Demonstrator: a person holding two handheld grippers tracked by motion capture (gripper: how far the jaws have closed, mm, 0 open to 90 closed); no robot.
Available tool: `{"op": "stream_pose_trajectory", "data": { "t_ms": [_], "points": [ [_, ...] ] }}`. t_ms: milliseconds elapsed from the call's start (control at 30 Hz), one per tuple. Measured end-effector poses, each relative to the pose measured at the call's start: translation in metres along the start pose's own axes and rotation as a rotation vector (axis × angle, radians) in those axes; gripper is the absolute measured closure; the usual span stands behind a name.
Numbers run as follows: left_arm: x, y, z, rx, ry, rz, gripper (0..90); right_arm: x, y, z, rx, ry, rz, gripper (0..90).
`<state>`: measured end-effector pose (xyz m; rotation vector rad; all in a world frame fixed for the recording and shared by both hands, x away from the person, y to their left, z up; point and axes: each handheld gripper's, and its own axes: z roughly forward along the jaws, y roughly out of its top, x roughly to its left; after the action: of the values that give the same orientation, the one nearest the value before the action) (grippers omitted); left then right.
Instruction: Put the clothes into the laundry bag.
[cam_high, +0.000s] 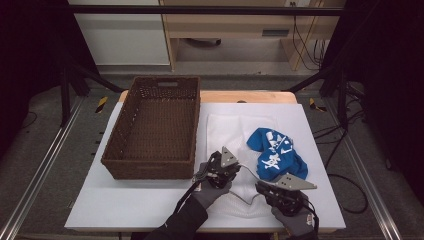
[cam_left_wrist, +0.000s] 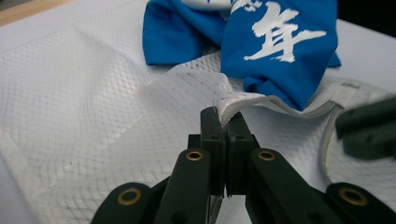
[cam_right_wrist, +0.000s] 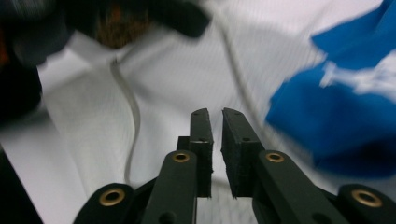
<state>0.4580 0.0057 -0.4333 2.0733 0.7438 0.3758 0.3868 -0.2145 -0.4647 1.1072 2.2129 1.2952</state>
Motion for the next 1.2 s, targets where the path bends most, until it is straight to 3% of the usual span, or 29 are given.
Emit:
{"op": "stream_pose_trajectory", "data": {
  "t_ms": [133,300,400,500,567,633,700,767,933,1033,1200],
  "points": [
    [-0.002,0.005,-0.003,-0.029,0.003,0.001,88.4,-0.003,-0.016,0.006,0.066,-0.003,0.024,84.9],
    [-0.004,0.008,-0.005,-0.049,0.0,-0.002,88.3,-0.004,-0.02,0.013,0.11,-0.038,0.009,83.2],
    [-0.005,0.007,-0.005,-0.048,-0.002,-0.002,88.2,-0.004,-0.018,0.011,0.088,-0.025,0.007,80.3],
    [-0.004,0.006,-0.004,-0.044,-0.002,-0.003,88.2,-0.006,-0.006,-0.001,-0.003,-0.03,0.008,75.6],
    [-0.004,0.005,-0.005,-0.044,-0.002,-0.003,88.2,-0.012,0.003,-0.011,-0.052,-0.076,0.003,71.1],
    [-0.004,0.004,-0.005,-0.043,-0.002,0.0,88.1,-0.021,0.013,-0.018,-0.096,-0.129,0.026,56.8],
    [-0.005,0.004,-0.006,-0.041,-0.002,0.004,88.1,-0.031,0.021,-0.023,-0.132,-0.201,0.049,48.5],
    [-0.005,0.003,-0.006,-0.041,-0.001,0.006,88.1,-0.042,0.028,-0.024,-0.153,-0.269,0.064,34.7],
    [-0.004,0.003,-0.005,-0.04,-0.005,0.006,88.2,-0.071,0.038,-0.015,-0.149,-0.396,0.114,23.8],
    [-0.005,0.003,-0.004,-0.039,-0.008,0.005,88.1,-0.083,0.041,-0.005,-0.126,-0.418,0.123,22.9],
    [-0.006,0.003,-0.005,-0.04,-0.011,0.012,88.1,-0.101,0.039,0.015,-0.075,-0.416,0.184,24.0]
  ]
}}
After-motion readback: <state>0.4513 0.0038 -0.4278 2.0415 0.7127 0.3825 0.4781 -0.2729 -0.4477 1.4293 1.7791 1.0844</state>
